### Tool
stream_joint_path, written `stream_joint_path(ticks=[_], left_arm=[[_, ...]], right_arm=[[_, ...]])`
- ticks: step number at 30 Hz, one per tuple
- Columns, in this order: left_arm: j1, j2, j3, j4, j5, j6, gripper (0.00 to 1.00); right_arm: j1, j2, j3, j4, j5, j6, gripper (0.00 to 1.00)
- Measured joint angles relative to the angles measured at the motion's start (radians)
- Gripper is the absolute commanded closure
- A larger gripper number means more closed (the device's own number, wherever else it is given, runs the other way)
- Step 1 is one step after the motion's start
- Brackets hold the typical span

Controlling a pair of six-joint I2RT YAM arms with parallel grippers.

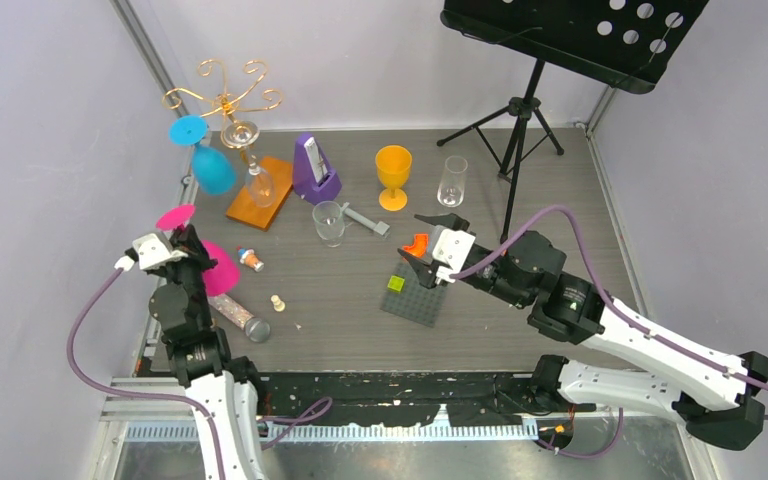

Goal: Place the wine glass upside down on the wine glass rack

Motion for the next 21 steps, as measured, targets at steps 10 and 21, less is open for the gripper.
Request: stream_joint_path(ticks=[10, 21], left_arm=[[0.197, 0.19, -0.048, 0.304, 0.088, 0.007, 1.0], [0.266, 0.529, -0.05, 0.686, 0.252, -0.012, 1.0]], right_arm=[[0.0, -0.028, -0.032, -0.063, -0.003, -0.002, 0.35], [-0.001, -0.019, -0.04, -0.085, -0.004, -0.019, 0.34]])
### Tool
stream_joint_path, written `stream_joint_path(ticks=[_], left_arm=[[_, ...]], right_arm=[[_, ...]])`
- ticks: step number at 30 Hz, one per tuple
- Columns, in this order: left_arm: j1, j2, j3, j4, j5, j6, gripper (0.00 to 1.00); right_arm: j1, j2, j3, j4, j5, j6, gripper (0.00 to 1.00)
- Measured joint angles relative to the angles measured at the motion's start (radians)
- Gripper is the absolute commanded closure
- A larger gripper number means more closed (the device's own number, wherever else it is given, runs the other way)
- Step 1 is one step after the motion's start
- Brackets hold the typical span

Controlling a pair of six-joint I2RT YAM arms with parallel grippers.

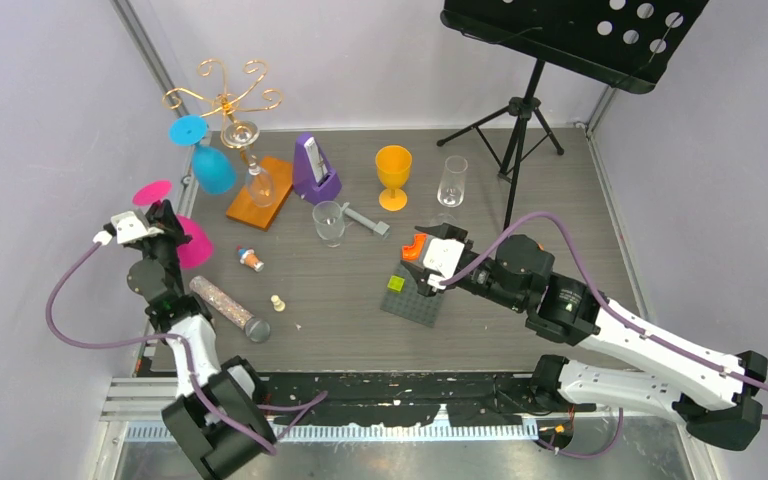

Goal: Place the wine glass upside down on the wine glass rack

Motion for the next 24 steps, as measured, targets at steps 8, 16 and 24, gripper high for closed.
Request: stream_joint_path(ticks=[8, 16, 24], left_arm=[[0.001, 0.242, 0.005, 0.265, 0.074, -0.062, 1.0], [0.002, 0.417, 0.055, 0.434, 0.117, -0.102, 1.0], [0.004, 0.573, 0.139, 0.551, 0.122, -0.112, 1.0]], right_arm=[[0.0, 0.028, 0.0, -0.006, 0.0, -0.021, 0.34], [0.0, 0.061, 0.0, -0.008, 0.0, -0.028, 0.34], [0.0, 0.111, 0.025, -0.038, 0.0, -0.033, 0.34]])
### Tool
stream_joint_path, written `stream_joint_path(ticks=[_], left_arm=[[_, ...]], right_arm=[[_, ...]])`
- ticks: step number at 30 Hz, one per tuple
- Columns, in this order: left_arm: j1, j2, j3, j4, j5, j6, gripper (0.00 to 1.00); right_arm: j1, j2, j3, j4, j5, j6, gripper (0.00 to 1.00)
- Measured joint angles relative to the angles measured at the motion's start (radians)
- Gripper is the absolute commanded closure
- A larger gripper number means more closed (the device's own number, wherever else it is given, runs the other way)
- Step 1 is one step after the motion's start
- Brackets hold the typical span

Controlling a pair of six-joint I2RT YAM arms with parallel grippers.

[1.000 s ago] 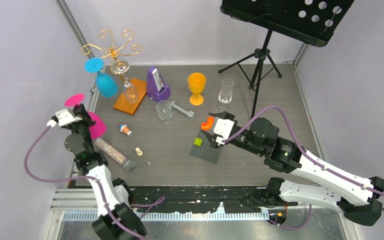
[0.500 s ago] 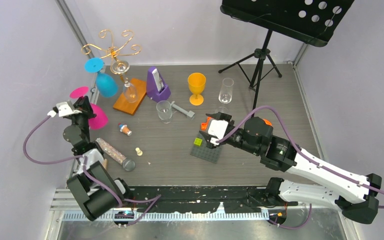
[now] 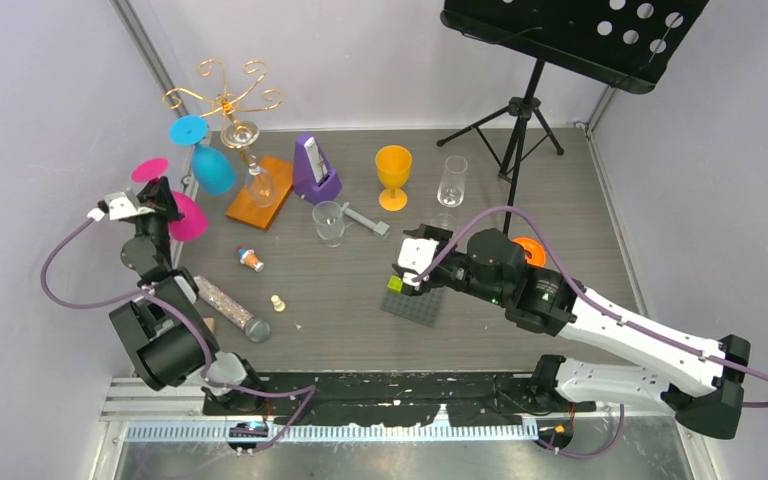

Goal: Place the wine glass upside down on the wine glass rack

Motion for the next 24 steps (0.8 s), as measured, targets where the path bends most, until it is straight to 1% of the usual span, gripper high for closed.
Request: stream_joint_path(ticks=[8, 14, 18, 21, 24], left_arm=[[0.048, 0.108, 0.079, 0.049, 0.058, -0.026, 1.0], [0.095, 0.146, 0.169, 0.07, 0.15, -0.061, 1.0], [0.104, 0.176, 0.232, 0.076, 0.207, -0.091, 1.0], [0.104, 0.174, 0.229, 0.083, 0.221, -0.11, 1.0], [0.104, 0.144, 0.171, 0.083, 0.217, -0.104, 1.0]], right_arm=[[-0.001, 0.047, 0.051, -0.018, 0.001, -0.01, 0.34], [-0.001, 0.099, 0.079, -0.016, 0.008, -0.01, 0.34], [-0.002, 0.111, 0.079, -0.014, 0.012, -0.009, 0.34], [-0.002, 0.112, 0.08, -0.013, 0.012, -0.009, 0.34], [-0.002, 0.112, 0.081, -0.011, 0.012, -0.012, 0.34]])
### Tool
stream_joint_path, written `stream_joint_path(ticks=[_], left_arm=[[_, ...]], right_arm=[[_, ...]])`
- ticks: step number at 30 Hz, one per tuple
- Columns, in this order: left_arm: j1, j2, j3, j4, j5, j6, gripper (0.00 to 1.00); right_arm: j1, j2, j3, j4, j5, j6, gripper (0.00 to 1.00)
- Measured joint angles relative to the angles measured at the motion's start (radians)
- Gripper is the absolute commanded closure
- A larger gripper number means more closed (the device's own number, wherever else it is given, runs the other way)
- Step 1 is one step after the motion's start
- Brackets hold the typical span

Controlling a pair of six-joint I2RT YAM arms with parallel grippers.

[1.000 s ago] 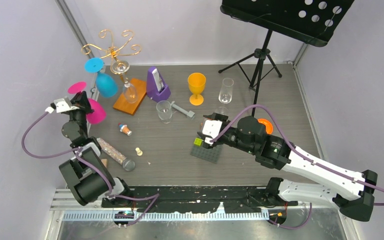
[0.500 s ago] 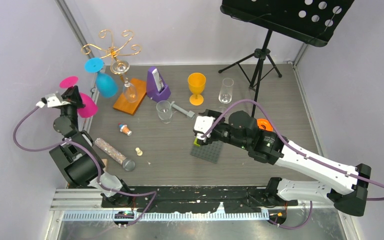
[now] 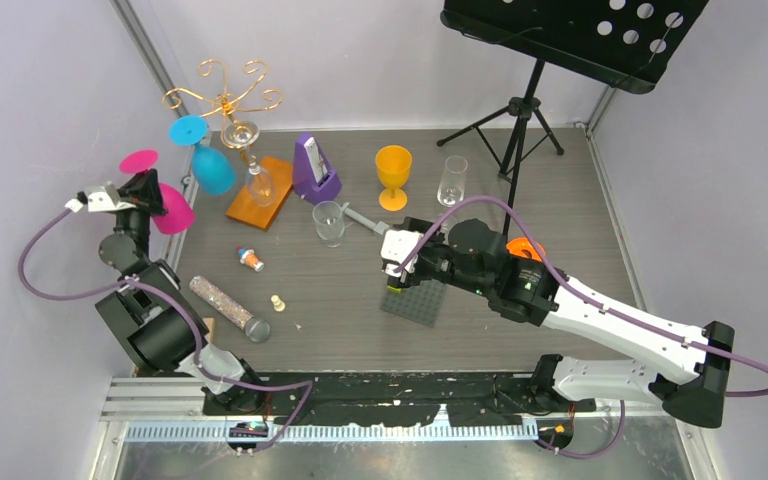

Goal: Place the wine glass upside down on the wine glass rack

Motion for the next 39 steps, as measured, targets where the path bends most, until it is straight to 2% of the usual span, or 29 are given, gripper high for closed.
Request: stream_joint_path(ticks=[3, 9, 34, 39], left_arm=[[0.0, -0.031, -0.047, 0.0, 0.002, 0.009, 1.0], [0.002, -0.035, -0.043, 0.002, 0.003, 0.009, 1.0], [0.003, 0.233, 0.269, 0.011, 0.082, -0.03, 1.0], [0.003, 0.266, 0.288, 0.019, 0.082, -0.051, 1.0]], right_arm=[[0.0, 0.0, 0.001, 0.0, 0.001, -0.003, 0.34], [0.0, -0.001, 0.001, -0.001, 0.001, -0.006, 0.34], [-0.006, 0.031, 0.045, 0.001, 0.01, -0.012, 0.34], [-0.006, 0.049, 0.058, 0.0, 0.01, 0.003, 0.34]])
